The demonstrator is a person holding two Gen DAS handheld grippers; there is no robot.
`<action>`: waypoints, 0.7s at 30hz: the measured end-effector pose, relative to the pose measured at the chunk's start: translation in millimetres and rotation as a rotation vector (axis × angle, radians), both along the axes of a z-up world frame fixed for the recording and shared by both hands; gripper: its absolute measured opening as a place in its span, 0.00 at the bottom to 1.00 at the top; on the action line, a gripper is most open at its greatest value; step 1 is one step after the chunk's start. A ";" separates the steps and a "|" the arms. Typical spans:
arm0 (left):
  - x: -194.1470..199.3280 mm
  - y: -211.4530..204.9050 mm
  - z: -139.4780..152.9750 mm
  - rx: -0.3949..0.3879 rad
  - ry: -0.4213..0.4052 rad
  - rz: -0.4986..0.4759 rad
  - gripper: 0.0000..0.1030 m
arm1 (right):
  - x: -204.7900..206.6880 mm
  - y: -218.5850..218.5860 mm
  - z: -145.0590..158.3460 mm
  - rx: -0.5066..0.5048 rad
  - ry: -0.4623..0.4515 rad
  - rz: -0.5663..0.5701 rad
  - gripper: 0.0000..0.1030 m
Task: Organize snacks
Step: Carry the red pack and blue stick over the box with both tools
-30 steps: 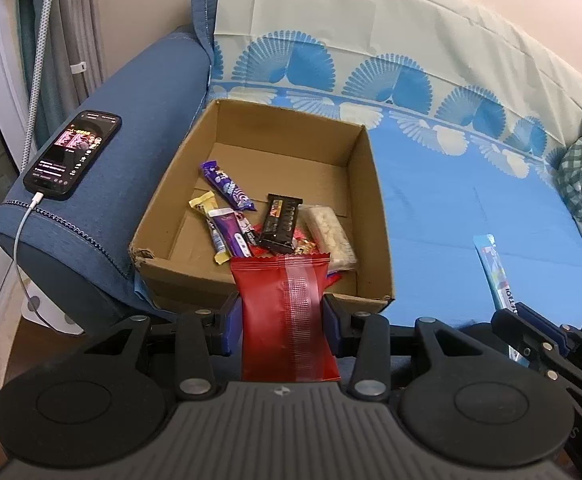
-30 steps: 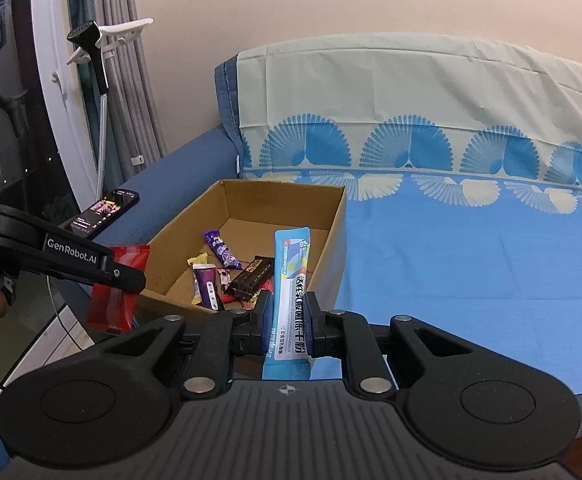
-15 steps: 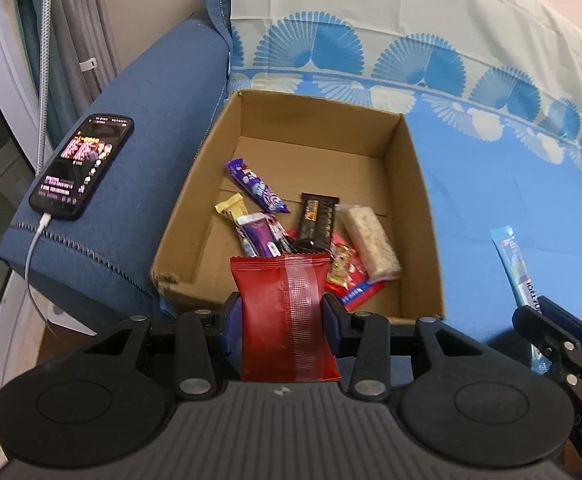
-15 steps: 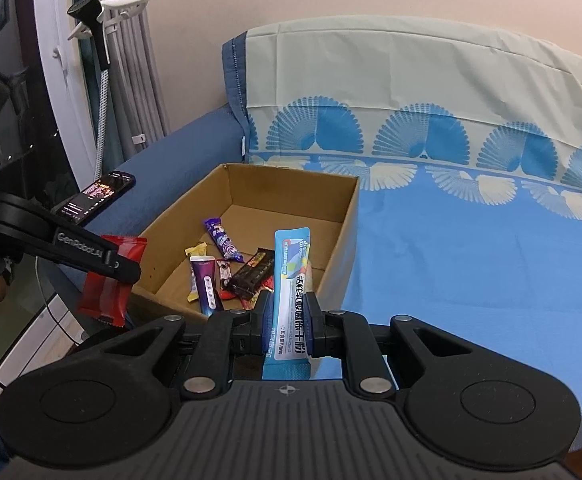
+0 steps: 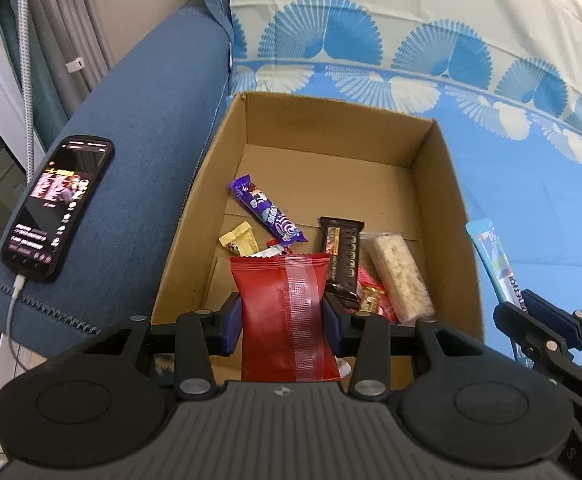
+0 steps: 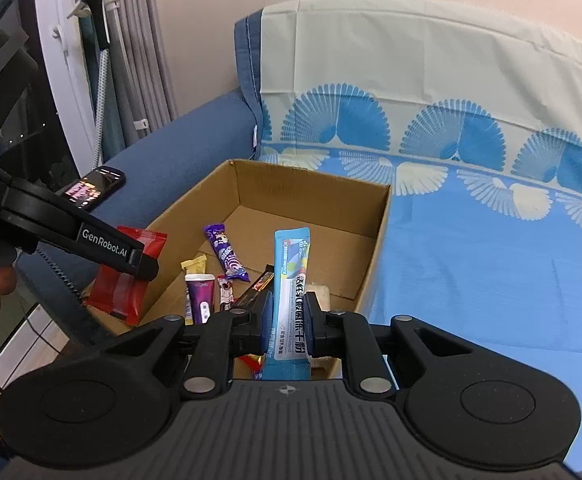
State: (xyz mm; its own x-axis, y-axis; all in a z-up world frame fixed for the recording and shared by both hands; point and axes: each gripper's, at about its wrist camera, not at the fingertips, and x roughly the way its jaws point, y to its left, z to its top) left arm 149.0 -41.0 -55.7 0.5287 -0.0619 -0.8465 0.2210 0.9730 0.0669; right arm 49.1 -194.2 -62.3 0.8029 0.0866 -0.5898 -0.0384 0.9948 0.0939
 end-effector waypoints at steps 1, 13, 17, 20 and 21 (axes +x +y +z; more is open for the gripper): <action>6.7 -0.7 -3.3 0.004 0.008 0.000 0.45 | 6.3 -0.4 -2.5 0.003 0.006 -0.001 0.16; 71.7 -13.1 -44.5 0.051 0.078 -0.004 0.45 | 78.4 -14.1 -33.9 0.032 0.070 -0.013 0.17; 85.8 -17.3 -56.7 0.063 0.094 -0.007 0.45 | 94.4 -17.9 -43.9 0.041 0.090 -0.022 0.17; 94.8 -19.7 -65.0 0.072 0.102 -0.007 0.45 | 104.7 -21.6 -51.4 0.042 0.106 -0.020 0.17; 97.8 -20.8 -67.6 0.076 0.104 -0.008 0.45 | 107.6 -22.4 -53.7 0.042 0.111 -0.019 0.17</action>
